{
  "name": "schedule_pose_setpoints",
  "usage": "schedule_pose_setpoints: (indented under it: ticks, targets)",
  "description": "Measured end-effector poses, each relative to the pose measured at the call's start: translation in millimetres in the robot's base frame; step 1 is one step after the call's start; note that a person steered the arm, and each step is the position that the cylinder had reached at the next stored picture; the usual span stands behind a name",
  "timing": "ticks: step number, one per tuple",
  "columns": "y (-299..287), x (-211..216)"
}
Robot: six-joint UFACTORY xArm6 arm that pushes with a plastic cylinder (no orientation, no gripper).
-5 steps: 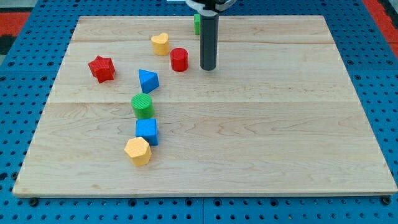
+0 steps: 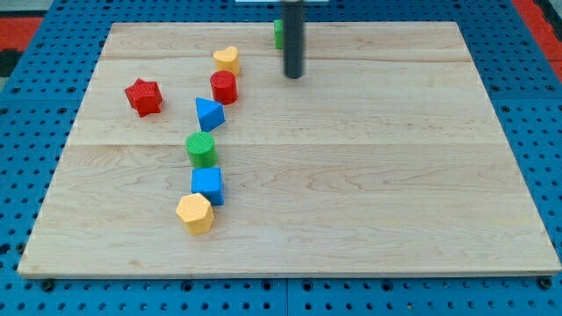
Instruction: Slide the green star to the top of the yellow heart
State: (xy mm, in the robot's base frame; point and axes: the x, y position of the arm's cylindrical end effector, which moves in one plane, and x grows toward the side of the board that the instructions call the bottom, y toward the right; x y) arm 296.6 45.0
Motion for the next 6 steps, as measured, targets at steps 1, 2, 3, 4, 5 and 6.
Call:
schedule_pose_setpoints:
  ticks: [1, 2, 3, 4, 5, 6]
  targets:
    - [44, -54]
    - [43, -91]
    - [0, -103]
    - [-45, -102]
    - [-61, -102]
    - [-11, -101]
